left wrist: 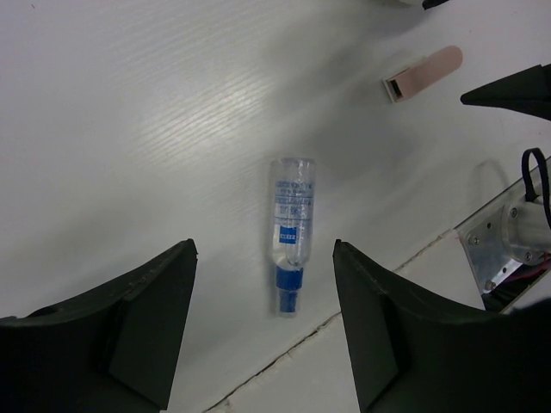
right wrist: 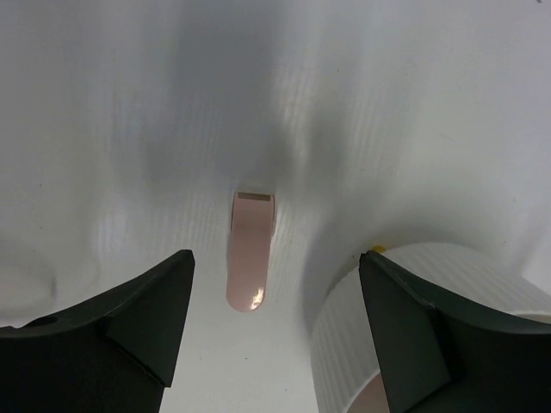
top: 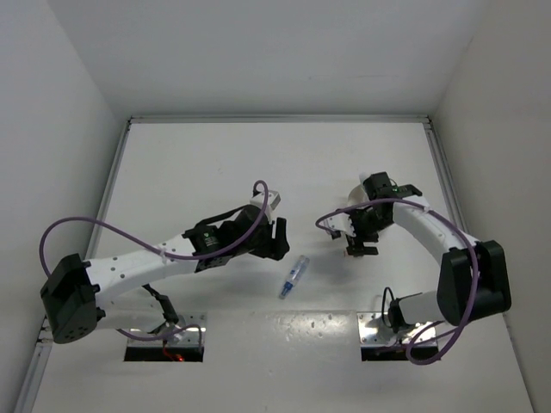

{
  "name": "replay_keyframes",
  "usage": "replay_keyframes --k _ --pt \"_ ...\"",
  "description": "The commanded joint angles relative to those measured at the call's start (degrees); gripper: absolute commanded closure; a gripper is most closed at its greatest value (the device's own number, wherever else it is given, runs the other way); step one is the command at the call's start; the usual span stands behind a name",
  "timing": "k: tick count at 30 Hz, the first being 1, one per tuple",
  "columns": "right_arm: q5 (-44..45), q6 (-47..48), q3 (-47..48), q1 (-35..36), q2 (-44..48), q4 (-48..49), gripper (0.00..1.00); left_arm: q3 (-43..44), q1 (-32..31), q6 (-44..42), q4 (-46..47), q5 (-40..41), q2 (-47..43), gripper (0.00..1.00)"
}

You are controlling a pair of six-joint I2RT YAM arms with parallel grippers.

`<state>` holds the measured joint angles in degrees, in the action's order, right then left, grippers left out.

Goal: Sort the stationery into containers
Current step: Pick up the stapler from the center of the board.

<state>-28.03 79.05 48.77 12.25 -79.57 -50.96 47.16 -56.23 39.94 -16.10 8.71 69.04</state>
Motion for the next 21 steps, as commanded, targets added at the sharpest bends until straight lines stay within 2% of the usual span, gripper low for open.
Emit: replay_keyframes --k 1,10,21 --pt "1.57 -1.17 0.36 2.07 -0.59 1.30 0.23 -0.84 -0.29 -0.30 0.98 0.61 -1.45 0.29" --pt "7.90 -7.85 -5.88 5.42 -1.20 8.24 0.26 -1.37 0.77 -0.83 0.98 0.61 -2.50 0.29" --pt "13.09 -13.21 -8.78 7.61 -2.51 16.23 0.46 -2.42 1.82 -0.83 0.98 0.61 -4.35 0.29"
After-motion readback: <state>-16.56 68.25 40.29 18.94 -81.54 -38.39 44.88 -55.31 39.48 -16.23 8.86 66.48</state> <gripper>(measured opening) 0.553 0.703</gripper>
